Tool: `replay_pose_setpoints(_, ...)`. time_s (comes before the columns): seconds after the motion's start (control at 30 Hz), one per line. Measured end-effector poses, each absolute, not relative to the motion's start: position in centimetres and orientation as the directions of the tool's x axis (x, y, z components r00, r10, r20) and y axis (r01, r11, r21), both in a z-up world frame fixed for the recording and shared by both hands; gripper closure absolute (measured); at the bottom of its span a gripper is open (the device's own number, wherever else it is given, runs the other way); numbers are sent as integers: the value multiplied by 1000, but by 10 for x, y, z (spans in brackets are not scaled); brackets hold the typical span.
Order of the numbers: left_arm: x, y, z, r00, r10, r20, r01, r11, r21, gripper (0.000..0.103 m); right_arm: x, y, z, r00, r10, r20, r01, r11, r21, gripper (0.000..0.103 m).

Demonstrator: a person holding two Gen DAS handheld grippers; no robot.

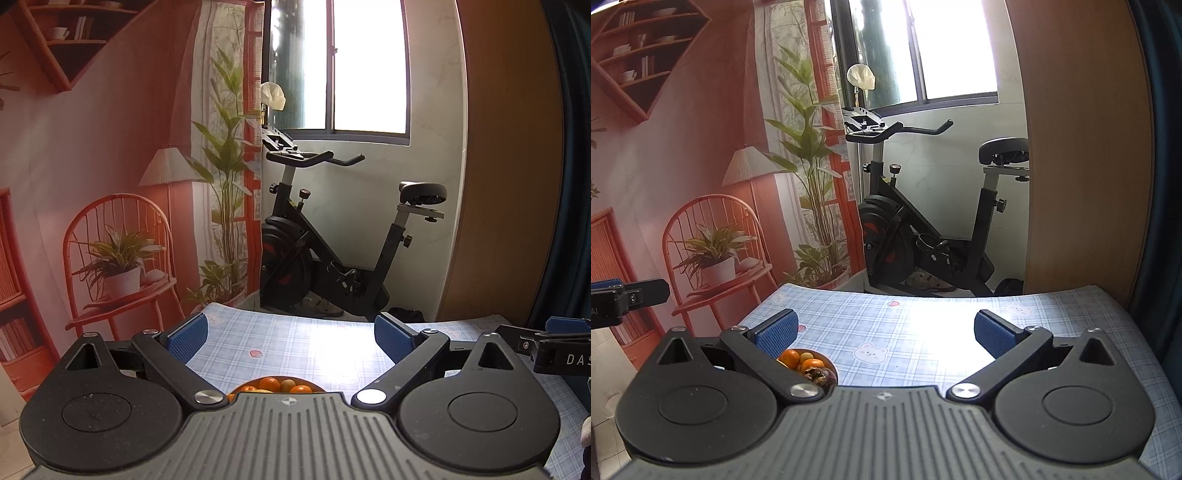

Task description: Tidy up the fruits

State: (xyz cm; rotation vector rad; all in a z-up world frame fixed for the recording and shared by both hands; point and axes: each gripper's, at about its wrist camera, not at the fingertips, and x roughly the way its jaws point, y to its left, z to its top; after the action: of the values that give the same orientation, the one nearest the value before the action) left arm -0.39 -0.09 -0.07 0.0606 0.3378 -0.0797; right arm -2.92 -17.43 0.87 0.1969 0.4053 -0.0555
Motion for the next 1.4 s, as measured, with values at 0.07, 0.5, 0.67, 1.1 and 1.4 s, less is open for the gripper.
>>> replay_pose_setpoints(0.07, -8, -4, 1, 943, -65, -326, 89, 994, 60, 4, -33, -174, 11, 917, -23, -398, 99, 980, 173, 0)
replay_pose_setpoints(0.5, -17, -7, 4, 943, -77, -322, 103, 993, 65, 1, -36, -171, 19, 909, -25, -415, 104, 980, 168, 0)
replay_pose_setpoints(0.67, -16, -7, 5, 943, -76, -325, 105, 992, 72, 0, -35, -172, 19, 906, -24, -422, 104, 981, 167, 0)
replay_pose_setpoints(1.1, -16, -7, 6, 940, -73, -333, 102, 992, 72, 0, -34, -173, 19, 903, -19, -430, 102, 980, 170, 0)
replay_pose_setpoints(1.4, -20, -7, 7, 943, -72, -324, 101, 992, 74, 0, -34, -174, 20, 904, -21, -428, 102, 980, 169, 0)
